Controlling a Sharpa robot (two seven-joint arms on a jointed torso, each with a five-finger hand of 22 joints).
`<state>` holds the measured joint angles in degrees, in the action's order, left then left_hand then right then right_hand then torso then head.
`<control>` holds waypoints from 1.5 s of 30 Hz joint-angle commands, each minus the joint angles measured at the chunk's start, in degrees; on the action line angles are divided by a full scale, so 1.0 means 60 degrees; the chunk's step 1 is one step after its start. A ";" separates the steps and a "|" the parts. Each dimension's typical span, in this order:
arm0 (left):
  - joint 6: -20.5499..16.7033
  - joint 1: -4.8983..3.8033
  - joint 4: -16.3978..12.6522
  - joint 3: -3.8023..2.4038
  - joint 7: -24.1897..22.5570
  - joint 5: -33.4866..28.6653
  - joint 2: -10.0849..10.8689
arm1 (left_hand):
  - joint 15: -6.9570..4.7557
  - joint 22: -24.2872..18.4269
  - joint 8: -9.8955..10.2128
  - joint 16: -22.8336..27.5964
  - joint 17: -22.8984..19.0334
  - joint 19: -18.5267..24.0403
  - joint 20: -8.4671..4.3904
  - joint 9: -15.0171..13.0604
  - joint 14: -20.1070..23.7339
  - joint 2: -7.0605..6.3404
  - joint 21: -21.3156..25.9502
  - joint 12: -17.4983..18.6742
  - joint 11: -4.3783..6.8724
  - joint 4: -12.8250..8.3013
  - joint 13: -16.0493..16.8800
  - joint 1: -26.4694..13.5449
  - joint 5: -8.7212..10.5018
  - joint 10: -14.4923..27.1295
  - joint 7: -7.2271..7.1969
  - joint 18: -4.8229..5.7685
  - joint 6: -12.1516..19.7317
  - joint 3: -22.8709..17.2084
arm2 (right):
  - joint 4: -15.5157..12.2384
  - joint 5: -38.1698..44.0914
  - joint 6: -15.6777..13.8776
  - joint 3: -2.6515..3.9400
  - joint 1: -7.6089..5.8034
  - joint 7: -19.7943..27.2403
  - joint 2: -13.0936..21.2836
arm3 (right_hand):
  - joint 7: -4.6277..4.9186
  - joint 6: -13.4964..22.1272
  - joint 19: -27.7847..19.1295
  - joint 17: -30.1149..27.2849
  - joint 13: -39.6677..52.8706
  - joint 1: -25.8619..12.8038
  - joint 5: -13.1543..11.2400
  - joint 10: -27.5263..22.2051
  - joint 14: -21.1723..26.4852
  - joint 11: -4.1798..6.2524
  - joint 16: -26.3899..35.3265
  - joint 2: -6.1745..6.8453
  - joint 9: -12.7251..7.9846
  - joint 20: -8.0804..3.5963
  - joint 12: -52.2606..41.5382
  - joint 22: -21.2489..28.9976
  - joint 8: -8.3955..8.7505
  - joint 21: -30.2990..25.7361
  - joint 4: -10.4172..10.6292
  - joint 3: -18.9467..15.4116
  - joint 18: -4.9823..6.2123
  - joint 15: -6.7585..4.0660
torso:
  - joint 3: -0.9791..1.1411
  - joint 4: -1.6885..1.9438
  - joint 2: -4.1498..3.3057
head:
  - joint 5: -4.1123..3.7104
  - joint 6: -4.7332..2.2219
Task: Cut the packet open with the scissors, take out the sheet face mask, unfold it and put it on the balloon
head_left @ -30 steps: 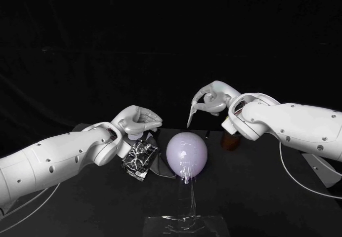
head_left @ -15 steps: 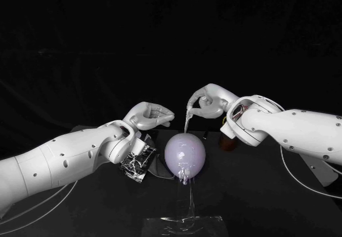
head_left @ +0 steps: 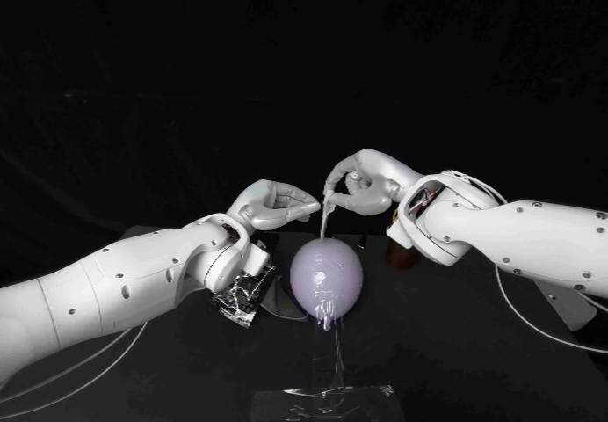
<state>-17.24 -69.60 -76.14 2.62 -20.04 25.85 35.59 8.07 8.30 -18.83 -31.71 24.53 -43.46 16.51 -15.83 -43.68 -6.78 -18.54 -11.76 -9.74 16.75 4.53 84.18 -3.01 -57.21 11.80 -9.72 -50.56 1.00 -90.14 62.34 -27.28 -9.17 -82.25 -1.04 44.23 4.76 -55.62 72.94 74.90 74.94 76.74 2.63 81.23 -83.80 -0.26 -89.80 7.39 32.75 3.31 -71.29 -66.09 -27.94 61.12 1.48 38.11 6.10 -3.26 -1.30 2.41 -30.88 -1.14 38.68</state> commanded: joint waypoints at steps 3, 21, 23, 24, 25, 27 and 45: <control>0.0149 -0.0045 -0.0053 -0.0015 0.0214 0.0669 -0.0067 | 0.0033 -0.0040 0.0001 0.0078 -0.0026 0.0124 0.0010 -0.0003 0.0195 -0.0037 0.0110 0.0042 -0.0004 0.0006 0.0014 -0.0176 0.0047 0.0113 0.0050 0.0155 -0.0004 0.0274 | -0.0017 0.0582 -0.0324 0.0007 0.0000 -0.0196 -0.0041 | -0.0022 -0.0065 0.0101 0.2516 0.0449 -0.0095 0.0034 0.0081 -0.1034 0.0004 -0.0034 -0.0029 -0.0002 -0.0019 -0.0087 -0.0031 -0.0043 0.0057 -0.0067 -0.0015 0.0068 0.0023 | -0.0008 -0.0001 -0.0004 | -0.0052 0.0004; 0.0169 -0.0056 -0.0097 -0.0016 0.0097 0.0716 -0.0147 | -0.0036 -0.0072 -0.0173 0.0002 -0.0008 0.0127 0.0002 -0.0074 0.0177 0.0357 0.0124 -0.0067 0.0105 -0.0030 0.0081 0.0112 0.0044 -0.0005 -0.0122 0.0174 -0.0275 0.0412 | 0.0046 0.0764 -0.0062 0.0007 0.0002 -0.0459 -0.0253 | -0.0028 -0.0078 0.0093 0.2516 0.0457 -0.0110 0.0035 0.0098 -0.1034 0.0010 -0.0034 -0.0026 -0.0010 -0.0023 -0.0101 -0.0016 -0.0047 0.0034 -0.0088 -0.0022 0.0074 0.0018 | 0.0003 0.0001 -0.0006 | -0.0031 0.0028; 0.0169 -0.0059 -0.0086 -0.0016 0.0102 0.0714 -0.0160 | -0.0045 -0.0074 -0.0184 -0.0008 -0.0006 0.0123 0.0001 -0.0077 0.0168 0.0406 0.0122 -0.0079 0.0119 -0.0036 0.0088 0.0166 0.0042 -0.0020 -0.0138 0.0172 -0.0297 0.0412 | 0.0037 0.0777 -0.0059 0.0007 0.0002 -0.0468 -0.0270 | -0.0028 -0.0078 0.0093 0.2516 0.0457 -0.0110 0.0035 0.0098 -0.1034 0.0010 -0.0034 -0.0026 -0.0010 -0.0023 -0.0101 -0.0016 -0.0047 0.0034 -0.0088 -0.0022 0.0074 0.0018 | 0.0005 0.0001 -0.0007 | -0.0024 0.0026; 0.0176 -0.0062 -0.0076 -0.0016 0.0110 0.0714 -0.0170 | -0.0054 -0.0076 -0.0193 -0.0017 -0.0005 0.0119 0.0000 -0.0079 0.0158 0.0459 0.0120 -0.0089 0.0132 -0.0043 0.0093 0.0229 0.0042 -0.0034 -0.0156 0.0170 -0.0317 0.0404 | 0.0031 0.0787 -0.0059 0.0007 0.0002 -0.0472 -0.0278 | -0.0028 -0.0078 0.0093 0.2516 0.0457 -0.0110 0.0035 0.0098 -0.1034 0.0010 -0.0034 -0.0026 -0.0010 -0.0023 -0.0101 -0.0016 -0.0047 0.0034 -0.0088 -0.0022 0.0074 0.0018 | 0.0008 0.0001 -0.0007 | -0.0019 0.0023; 0.0186 -0.0066 -0.0065 -0.0016 0.0123 0.0713 -0.0182 | -0.0068 -0.0077 -0.0206 -0.0028 -0.0003 0.0112 0.0000 -0.0081 0.0144 0.0531 0.0117 -0.0103 0.0150 -0.0055 0.0101 0.0327 0.0041 -0.0055 -0.0181 0.0168 -0.0348 0.0380 | 0.0023 0.0797 -0.0060 0.0007 0.0002 -0.0475 -0.0286 | -0.0028 -0.0078 0.0093 0.2516 0.0457 -0.0110 0.0035 0.0098 -0.1034 0.0010 -0.0034 -0.0026 -0.0010 -0.0023 -0.0101 -0.0016 -0.0047 0.0034 -0.0088 -0.0022 0.0074 0.0018 | 0.0008 0.0002 -0.0002 | -0.0016 0.0025; 0.0194 -0.0069 -0.0055 -0.0016 0.0140 0.0713 -0.0194 | -0.0084 -0.0079 -0.0218 -0.0040 -0.0002 0.0105 0.0000 -0.0082 0.0128 0.0604 0.0114 -0.0114 0.0169 -0.0070 0.0107 0.0449 0.0041 -0.0072 -0.0208 0.0164 -0.0383 0.0347 | 0.0017 0.0803 -0.0062 0.0007 0.0002 -0.0478 -0.0292 | -0.0028 -0.0078 0.0093 0.2516 0.0457 -0.0110 0.0035 0.0098 -0.1034 0.0010 -0.0034 -0.0026 -0.0010 -0.0023 -0.0101 -0.0016 -0.0047 0.0034 -0.0088 -0.0022 0.0074 0.0018 | 0.0005 0.0000 0.0000 | -0.0012 0.0033; 0.0434 -0.0083 0.0004 -0.0015 0.0233 0.0291 -0.0189 | -0.0215 -0.0075 -0.0352 -0.0124 -0.0043 -0.0036 -0.0007 -0.0103 -0.0145 0.1624 0.0015 -0.0040 0.0319 -0.0062 0.0022 0.2073 0.0035 -0.0384 -0.0433 0.0077 -0.0704 -0.1027 | 0.0070 0.0832 -0.0009 0.0007 0.0002 -0.0535 -0.0297 | -0.0028 -0.0078 0.0093 0.2516 0.0457 -0.0110 0.0035 0.0098 -0.1034 0.0010 -0.0034 -0.0026 -0.0010 -0.0023 -0.0101 -0.0016 -0.0047 0.0034 -0.0088 -0.0022 0.0074 0.0018 | -0.0006 -0.0001 0.0001 | -0.0025 0.0046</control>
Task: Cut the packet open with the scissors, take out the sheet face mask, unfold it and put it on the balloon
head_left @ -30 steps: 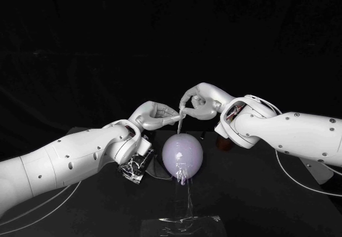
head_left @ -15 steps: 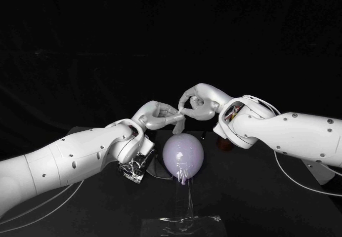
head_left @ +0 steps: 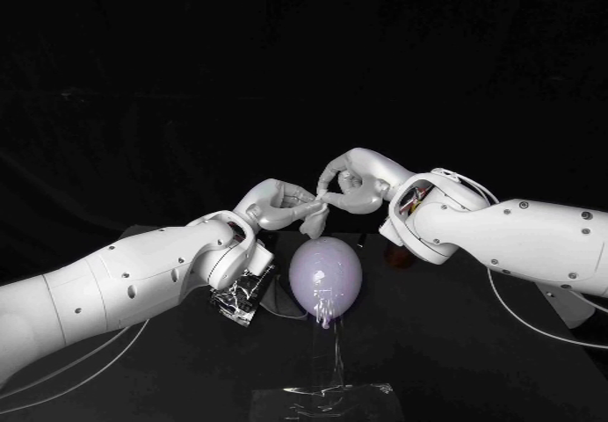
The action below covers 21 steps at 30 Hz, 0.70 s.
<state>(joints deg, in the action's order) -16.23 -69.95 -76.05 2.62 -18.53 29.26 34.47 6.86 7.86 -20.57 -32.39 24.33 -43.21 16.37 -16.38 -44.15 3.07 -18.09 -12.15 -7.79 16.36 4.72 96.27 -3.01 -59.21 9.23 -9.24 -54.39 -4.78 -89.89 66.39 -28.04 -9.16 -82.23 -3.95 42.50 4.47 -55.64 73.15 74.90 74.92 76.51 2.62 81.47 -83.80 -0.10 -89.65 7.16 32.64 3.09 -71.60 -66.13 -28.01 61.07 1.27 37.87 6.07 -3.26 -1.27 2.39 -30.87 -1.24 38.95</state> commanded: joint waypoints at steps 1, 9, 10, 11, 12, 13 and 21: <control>0.0300 -0.0023 -0.0013 -0.0013 -0.0011 -0.0311 0.0003 | -0.0013 -0.0001 -0.0065 -0.0010 -0.0011 -0.0077 0.0017 -0.0013 -0.0070 -0.0029 -0.0059 0.0030 -0.0007 0.0013 -0.0013 0.0048 0.0035 -0.0057 -0.0004 -0.0002 -0.0066 -0.0072 | 0.0041 0.0161 0.0124 0.0006 -0.0001 -0.0059 -0.0010 | 0.0020 -0.0075 0.0057 0.2516 0.0461 -0.0071 0.0037 0.0057 -0.1034 -0.0016 -0.0058 0.0014 0.0008 0.0012 -0.0049 -0.0010 -0.0036 0.0043 -0.0052 0.0019 0.0078 0.0018 | -0.0009 0.0004 0.0000 | -0.0005 0.0001; 0.0452 -0.0025 -0.0017 -0.0013 0.0019 -0.0520 0.0018 | -0.0050 -0.0006 -0.0184 -0.0015 -0.0035 -0.0076 0.0022 -0.0085 -0.0155 -0.0024 -0.0070 0.0034 0.0051 0.0026 -0.0038 0.0060 0.0034 -0.0264 -0.0075 0.0008 -0.0149 -0.0379 | 0.0132 0.0240 0.0181 0.0005 -0.0001 -0.0139 -0.0063 | 0.0016 -0.0083 0.0061 0.2516 0.0461 -0.0085 0.0038 0.0065 -0.1034 -0.0012 -0.0058 0.0015 -0.0001 0.0009 -0.0051 -0.0014 -0.0038 0.0043 -0.0067 0.0015 0.0078 0.0014 | -0.0009 0.0009 0.0002 | -0.0002 -0.0012; 0.0453 -0.0025 -0.0017 -0.0013 0.0020 -0.0552 0.0016 | -0.0050 -0.0006 -0.0184 -0.0015 -0.0035 -0.0076 0.0022 -0.0085 -0.0155 -0.0024 -0.0070 0.0034 0.0051 0.0026 -0.0038 0.0060 0.0034 -0.0264 -0.0075 0.0008 -0.0149 -0.0379 | 0.0141 0.0252 0.0186 0.0005 -0.0001 -0.0149 -0.0071 | 0.0016 -0.0083 0.0061 0.2516 0.0461 -0.0085 0.0038 0.0065 -0.1034 -0.0012 -0.0058 0.0015 -0.0001 0.0009 -0.0051 -0.0014 -0.0038 0.0043 -0.0067 0.0015 0.0078 0.0014 | -0.0008 0.0009 0.0002 | 0.0001 -0.0010; 0.0457 -0.0026 -0.0016 -0.0013 0.0023 -0.0602 0.0014 | -0.0063 -0.0005 -0.0207 -0.0016 -0.0040 -0.0078 0.0020 -0.0100 -0.0174 0.0000 -0.0074 0.0026 0.0068 0.0013 -0.0038 0.0096 0.0033 -0.0315 -0.0090 0.0008 -0.0159 -0.0462 | 0.0148 0.0269 0.0190 0.0005 -0.0001 -0.0158 -0.0077 | 0.0016 -0.0083 0.0061 0.2516 0.0461 -0.0085 0.0038 0.0065 -0.1034 -0.0012 -0.0058 0.0015 -0.0001 0.0009 -0.0051 -0.0014 -0.0038 0.0043 -0.0067 0.0015 0.0078 0.0014 | -0.0010 0.0009 0.0002 | 0.0000 0.0003; 0.0460 -0.0026 -0.0014 -0.0013 0.0025 -0.0644 0.0012 | -0.0073 -0.0004 -0.0230 -0.0015 -0.0045 -0.0082 0.0019 -0.0115 -0.0190 0.0001 -0.0079 0.0020 0.0082 -0.0003 -0.0038 0.0134 0.0032 -0.0358 -0.0104 0.0007 -0.0167 -0.0532 | 0.0153 0.0285 0.0193 0.0005 -0.0001 -0.0165 -0.0081 | 0.0016 -0.0083 0.0061 0.2516 0.0461 -0.0085 0.0038 0.0065 -0.1034 -0.0012 -0.0058 0.0015 -0.0001 0.0009 -0.0051 -0.0014 -0.0038 0.0043 -0.0067 0.0015 0.0078 0.0014 | -0.0007 0.0009 0.0002 | -0.0001 0.0004; 0.0462 -0.0027 -0.0013 -0.0013 0.0029 -0.0693 0.0010 | -0.0083 0.0000 -0.0260 -0.0015 -0.0052 -0.0092 0.0017 -0.0137 -0.0219 -0.0025 -0.0090 0.0019 0.0092 -0.0007 -0.0041 0.0160 0.0033 -0.0408 -0.0116 0.0005 -0.0172 -0.0619 | 0.0159 0.0312 0.0201 0.0005 0.0000 -0.0174 -0.0087 | 0.0016 -0.0083 0.0061 0.2516 0.0461 -0.0085 0.0038 0.0065 -0.1034 -0.0012 -0.0058 0.0015 -0.0001 0.0009 -0.0051 -0.0014 -0.0038 0.0043 -0.0067 0.0015 0.0078 0.0014 | -0.0006 0.0008 0.0002 | -0.0005 0.0002; 0.0403 -0.0031 -0.0006 -0.0013 0.0098 -0.1105 0.0014 | -0.0125 0.0026 -0.0393 -0.0022 -0.0083 -0.0143 0.0009 -0.0238 -0.0358 -0.0173 -0.0160 0.0021 0.0138 0.0026 -0.0042 0.0121 0.0032 -0.0615 -0.0146 -0.0017 -0.0179 -0.1051 | 0.0198 0.0259 0.0009 0.0004 0.0007 -0.0116 -0.0114 | 0.0197 0.0485 -0.0392 0.2100 -0.0124 -0.0665 0.0031 -0.0464 -0.0894 -0.0176 0.0111 0.0189 -0.0243 0.0079 0.0880 0.0512 0.0395 -0.0674 0.0237 -0.0373 0.0181 0.0145 | -0.0003 -0.0001 0.0001 | 0.0014 -0.0021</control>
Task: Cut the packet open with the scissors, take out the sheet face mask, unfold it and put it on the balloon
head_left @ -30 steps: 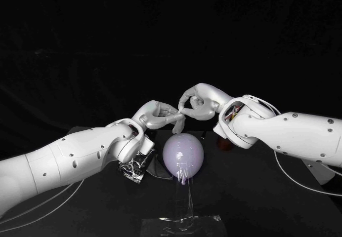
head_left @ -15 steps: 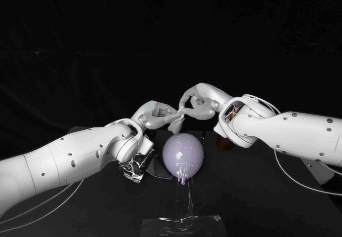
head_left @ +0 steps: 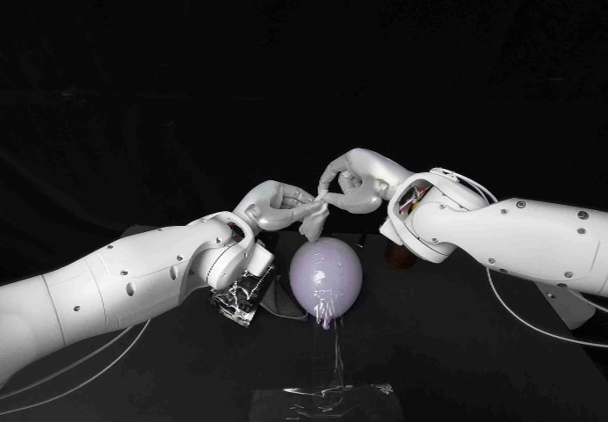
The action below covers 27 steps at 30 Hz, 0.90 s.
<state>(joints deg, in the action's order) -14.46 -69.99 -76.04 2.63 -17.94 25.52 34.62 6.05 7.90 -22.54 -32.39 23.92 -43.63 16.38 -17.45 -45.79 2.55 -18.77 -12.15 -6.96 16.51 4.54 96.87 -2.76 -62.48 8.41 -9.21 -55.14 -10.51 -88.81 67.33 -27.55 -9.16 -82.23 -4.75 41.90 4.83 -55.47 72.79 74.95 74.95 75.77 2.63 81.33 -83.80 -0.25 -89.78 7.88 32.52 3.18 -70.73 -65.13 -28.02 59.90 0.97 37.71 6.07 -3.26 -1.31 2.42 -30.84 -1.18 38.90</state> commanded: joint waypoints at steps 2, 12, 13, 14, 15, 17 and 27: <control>0.0083 -0.0027 -0.0002 -0.0014 0.0036 -0.0649 -0.0008 | -0.0003 0.0029 -0.0112 -0.0026 -0.0023 -0.0085 0.0006 -0.0097 -0.0124 -0.0170 -0.0071 0.0023 0.0017 0.0002 -0.0009 -0.0034 -0.0007 -0.0128 -0.0022 -0.0028 -0.0059 -0.0253 | 0.0031 -0.0064 -0.0234 0.0003 0.0017 0.0109 -0.0013 | 0.0460 0.1024 -0.0820 0.1616 -0.0864 -0.1080 0.0029 -0.1176 -0.0705 -0.0430 0.0347 0.0415 -0.0535 0.0207 0.1906 0.0882 0.0947 -0.1232 0.0647 -0.0819 0.0262 0.0373 | 0.0007 -0.0003 0.0000 | 0.0006 -0.0016; -0.0078 -0.0038 0.0051 -0.0012 0.0259 -0.1414 0.0011 | -0.0052 0.0055 -0.0337 -0.0114 0.0003 -0.0119 0.0010 -0.0236 -0.0238 -0.0508 -0.0145 -0.0035 0.0076 -0.0001 0.0047 -0.0491 -0.0005 -0.0337 -0.0131 -0.0037 -0.0138 -0.0649 | -0.0026 -0.0839 -0.0745 -0.0005 0.0071 0.0370 0.0157 | 0.0953 0.2014 -0.1809 0.0296 -0.2556 -0.1452 0.0077 -0.3012 0.0027 -0.0915 0.1029 0.0809 -0.1164 0.0654 0.4252 0.2043 0.2133 -0.2993 0.1555 -0.2184 0.0520 0.0834 | 0.0000 -0.0004 -0.0003 | 0.0014 -0.0041; -0.0102 -0.0039 0.0056 -0.0012 0.0283 -0.1466 0.0010 | -0.0055 0.0056 -0.0345 -0.0121 0.0006 -0.0121 0.0009 -0.0240 -0.0244 -0.0523 -0.0148 -0.0042 0.0080 -0.0002 0.0051 -0.0503 -0.0005 -0.0348 -0.0135 -0.0037 -0.0142 -0.0659 | -0.0042 -0.0919 -0.0807 -0.0006 0.0078 0.0373 0.0192 | 0.0943 0.1978 -0.1753 0.0337 -0.2548 -0.1394 0.0089 -0.2987 0.0005 -0.0919 0.1005 0.0773 -0.1179 0.0671 0.4189 0.1998 0.2153 -0.2945 0.1601 -0.2237 0.0526 0.0828 | 0.0000 -0.0005 -0.0003 | 0.0014 -0.0041; -0.0149 -0.0041 0.0062 -0.0011 0.0325 -0.1559 0.0008 | -0.0073 0.0062 -0.0393 -0.0159 0.0023 -0.0137 0.0007 -0.0265 -0.0277 -0.0600 -0.0164 -0.0078 0.0101 -0.0006 0.0075 -0.0568 -0.0003 -0.0407 -0.0160 -0.0044 -0.0172 -0.0694 | -0.0060 -0.1010 -0.0879 -0.0007 0.0086 0.0370 0.0231 | 0.0940 0.1925 -0.1699 0.0370 -0.2540 -0.1297 0.0096 -0.2953 -0.0015 -0.0902 0.0984 0.0709 -0.1196 0.0689 0.4112 0.1963 0.2172 -0.2912 0.1647 -0.2286 0.0540 0.0825 | -0.0001 -0.0004 -0.0001 | 0.0012 -0.0046; -0.0179 -0.0042 0.0064 -0.0011 0.0350 -0.1607 0.0008 | -0.0079 0.0065 -0.0416 -0.0178 0.0032 -0.0146 0.0006 -0.0277 -0.0293 -0.0633 -0.0173 -0.0094 0.0105 -0.0001 0.0085 -0.0609 -0.0002 -0.0430 -0.0183 -0.0047 -0.0188 -0.0704 | -0.0109 -0.1156 -0.1055 -0.0008 0.0106 0.0326 0.0313 | 0.0934 0.1891 -0.1652 0.0398 -0.2539 -0.1224 0.0103 -0.2934 -0.0033 -0.0895 0.0967 0.0672 -0.1206 0.0698 0.4066 0.1926 0.2185 -0.2871 0.1668 -0.2314 0.0543 0.0819 | -0.0002 0.0002 -0.0002 | 0.0017 -0.0047; -0.0242 -0.0044 0.0065 -0.0010 0.0401 -0.1695 0.0011 | -0.0091 0.0070 -0.0439 -0.0201 0.0043 -0.0161 0.0005 -0.0289 -0.0308 -0.0664 -0.0186 -0.0110 0.0117 -0.0002 0.0098 -0.0650 -0.0004 -0.0453 -0.0200 -0.0054 -0.0196 -0.0727 | -0.0207 -0.1284 -0.1311 -0.0009 0.0138 0.0179 0.0443 | 0.0841 0.1532 -0.1333 0.0617 -0.2442 -0.0932 0.0184 -0.2701 -0.0172 -0.0807 0.0846 0.0481 -0.1186 0.0684 0.3754 0.1637 0.2075 -0.2503 0.1700 -0.2338 0.0523 0.0753 | 0.0000 0.0001 -0.0002 | 0.0028 -0.0052; -0.0723 -0.0049 0.0064 -0.0007 0.0588 -0.2169 0.0052 | -0.0139 0.0088 -0.0542 -0.0322 0.0104 -0.0211 0.0003 -0.0337 -0.0377 -0.0787 -0.0236 -0.0204 0.0166 -0.0007 0.0166 -0.0822 -0.0002 -0.0555 -0.0274 -0.0072 -0.0254 -0.0812 | -0.1042 -0.1474 -0.2166 -0.0017 0.0460 -0.0740 0.1063 | 0.0341 0.0195 0.0062 0.1910 -0.1018 -0.0319 0.0576 -0.0975 -0.0829 -0.0350 0.0227 0.0217 -0.1030 0.0324 0.1353 0.0174 0.1440 -0.0616 0.1826 -0.2673 0.0175 0.0333 | 0.0007 -0.0012 -0.0007 | 0.0083 -0.0046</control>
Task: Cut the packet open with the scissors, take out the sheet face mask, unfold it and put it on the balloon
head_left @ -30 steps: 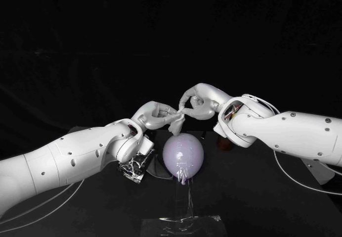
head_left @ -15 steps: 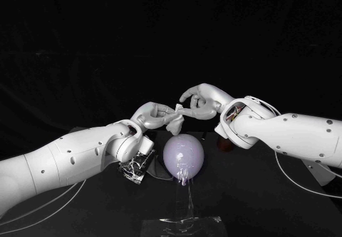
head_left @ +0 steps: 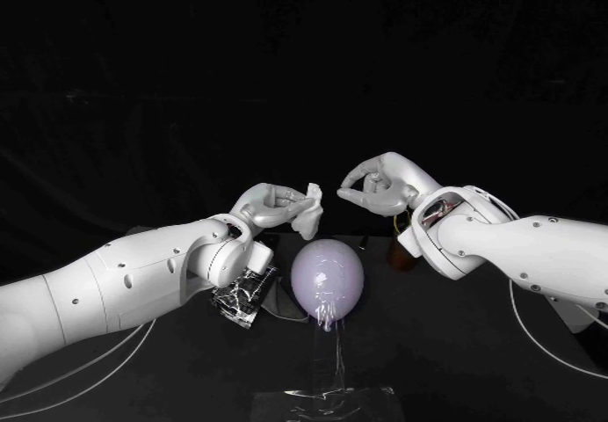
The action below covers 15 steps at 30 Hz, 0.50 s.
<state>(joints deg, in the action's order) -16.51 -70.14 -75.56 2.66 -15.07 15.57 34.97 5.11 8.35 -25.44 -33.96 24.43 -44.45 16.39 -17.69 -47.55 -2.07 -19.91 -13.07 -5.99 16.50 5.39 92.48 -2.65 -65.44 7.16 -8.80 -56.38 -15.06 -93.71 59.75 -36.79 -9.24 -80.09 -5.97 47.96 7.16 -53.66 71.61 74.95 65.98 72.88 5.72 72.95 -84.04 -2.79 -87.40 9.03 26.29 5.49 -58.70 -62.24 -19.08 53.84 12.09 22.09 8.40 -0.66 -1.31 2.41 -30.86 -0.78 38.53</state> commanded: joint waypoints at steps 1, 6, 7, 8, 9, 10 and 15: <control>-0.0423 -0.0024 -0.0017 -0.0012 0.0126 -0.0558 -0.0005 | 0.0018 0.0013 -0.0058 -0.0060 0.0017 -0.0074 0.0002 -0.0296 -0.0082 -0.0017 -0.0047 -0.0052 0.0005 -0.0006 0.0025 -0.0092 -0.0021 -0.0062 -0.0065 -0.0140 -0.0048 -0.0055 | -0.0313 -0.0217 -0.0649 -0.0004 0.0157 -0.0586 0.0068 | -0.0048 -0.0107 0.0258 0.1910 0.0477 0.0163 0.0061 0.0421 -0.0787 0.0073 -0.0171 0.0024 0.0010 -0.0061 -0.0653 -0.0307 -0.0050 0.0394 -0.0027 -0.0070 -0.0212 -0.0101 | 0.0008 -0.0014 -0.0001 | 0.0028 0.0015; -0.0592 -0.0025 -0.0055 -0.0011 0.0197 -0.0738 0.0003 | 0.0001 0.0022 -0.0122 -0.0137 0.0060 -0.0089 0.0003 -0.0323 -0.0099 -0.0139 -0.0070 -0.0112 0.0019 -0.0037 0.0071 -0.0119 -0.0021 -0.0095 -0.0142 -0.0142 -0.0084 -0.0088 | -0.0628 -0.0251 -0.0755 -0.0037 0.0415 -0.0838 -0.0031 | -0.0114 -0.0239 0.0609 0.2303 0.1425 0.0303 0.0063 0.1121 -0.0929 0.0142 -0.0346 0.0035 -0.0040 -0.0151 -0.1915 -0.0768 -0.0031 0.0970 -0.0034 -0.0201 -0.0328 -0.0173 | 0.0013 -0.0007 0.0000 | 0.0027 0.0007; -0.0623 -0.0025 -0.0066 -0.0011 0.0212 -0.0774 0.0005 | 0.0001 0.0022 -0.0122 -0.0137 0.0060 -0.0089 0.0003 -0.0323 -0.0099 -0.0139 -0.0070 -0.0112 0.0019 -0.0037 0.0071 -0.0119 -0.0021 -0.0095 -0.0142 -0.0142 -0.0084 -0.0088 | -0.0671 -0.0258 -0.0800 -0.0044 0.0463 -0.0889 -0.0075 | -0.0119 -0.0258 0.0622 0.2326 0.1476 0.0305 0.0060 0.1155 -0.0936 0.0146 -0.0356 0.0036 -0.0047 -0.0157 -0.1981 -0.0786 -0.0026 0.0989 -0.0025 -0.0221 -0.0332 -0.0178 | 0.0008 0.0000 -0.0003 | 0.0024 0.0007; -0.0653 -0.0025 -0.0077 -0.0010 0.0224 -0.0802 0.0007 | -0.0001 0.0023 -0.0135 -0.0150 0.0067 -0.0088 0.0004 -0.0328 -0.0096 -0.0166 -0.0073 -0.0125 0.0022 -0.0045 0.0081 -0.0120 -0.0021 -0.0103 -0.0157 -0.0141 -0.0093 -0.0091 | -0.0703 -0.0263 -0.0849 -0.0050 0.0504 -0.0938 -0.0122 | -0.0119 -0.0261 0.0626 0.2321 0.1510 0.0302 0.0057 0.1178 -0.0935 0.0147 -0.0354 0.0045 -0.0054 -0.0160 -0.2025 -0.0792 -0.0019 0.0993 -0.0019 -0.0236 -0.0333 -0.0179 | 0.0010 0.0002 -0.0003 | 0.0018 0.0005; -0.0678 -0.0025 -0.0085 -0.0010 0.0235 -0.0821 0.0008 | -0.0005 0.0024 -0.0160 -0.0170 0.0079 -0.0086 0.0004 -0.0339 -0.0095 -0.0202 -0.0075 -0.0150 0.0029 -0.0055 0.0098 -0.0119 -0.0021 -0.0122 -0.0178 -0.0139 -0.0114 -0.0095 | -0.0722 -0.0264 -0.0889 -0.0054 0.0532 -0.0975 -0.0161 | -0.0115 -0.0252 0.0625 0.2321 0.1514 0.0302 0.0054 0.1179 -0.0935 0.0146 -0.0354 0.0061 -0.0063 -0.0163 -0.2030 -0.0791 -0.0004 0.0988 -0.0015 -0.0254 -0.0332 -0.0180 | 0.0008 0.0002 -0.0003 | 0.0011 0.0003; -0.0704 -0.0025 -0.0092 -0.0010 0.0244 -0.0836 0.0010 | -0.0005 0.0024 -0.0160 -0.0170 0.0079 -0.0086 0.0004 -0.0339 -0.0095 -0.0202 -0.0075 -0.0150 0.0029 -0.0055 0.0098 -0.0119 -0.0021 -0.0122 -0.0178 -0.0139 -0.0114 -0.0095 | -0.0736 -0.0264 -0.0929 -0.0057 0.0556 -0.1011 -0.0200 | -0.0119 -0.0257 0.0635 0.2334 0.1554 0.0312 0.0058 0.1206 -0.0939 0.0148 -0.0359 0.0059 -0.0067 -0.0164 -0.2082 -0.0807 0.0000 0.1007 -0.0016 -0.0257 -0.0337 -0.0181 | 0.0004 0.0004 -0.0004 | 0.0008 0.0002; -0.0830 -0.0025 -0.0108 -0.0009 0.0296 -0.0892 0.0000 | -0.0017 0.0029 -0.0234 -0.0243 0.0121 -0.0083 0.0003 -0.0369 -0.0093 -0.0309 -0.0088 -0.0230 0.0042 -0.0074 0.0154 -0.0127 -0.0020 -0.0161 -0.0245 -0.0137 -0.0174 -0.0104 | -0.0698 -0.0234 -0.1103 -0.0072 0.0654 -0.1208 -0.0472 | -0.0131 -0.0303 0.0663 0.2360 0.1614 0.0346 0.0059 0.1245 -0.0948 0.0159 -0.0370 0.0059 -0.0086 -0.0175 -0.2157 -0.0851 0.0013 0.1052 -0.0016 -0.0283 -0.0345 -0.0191 | -0.0004 0.0004 0.0001 | 0.0005 -0.0011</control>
<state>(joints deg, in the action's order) -19.98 -70.15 -76.04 2.67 -13.52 11.64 35.07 5.22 8.43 -26.42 -35.06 25.09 -44.44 16.39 -17.69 -47.83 -3.40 -20.13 -14.15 -5.82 16.04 6.25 91.87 -2.64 -66.08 6.13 -8.78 -57.41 -15.52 -98.02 58.17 -41.37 -9.68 -76.25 -11.15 45.48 6.36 -55.07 75.24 74.95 75.08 74.43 5.89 80.16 -84.03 -1.85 -89.27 9.13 25.82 4.51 -71.38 -67.27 -19.28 59.91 12.01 20.78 7.03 -1.45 -1.27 2.41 -30.87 -0.77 38.47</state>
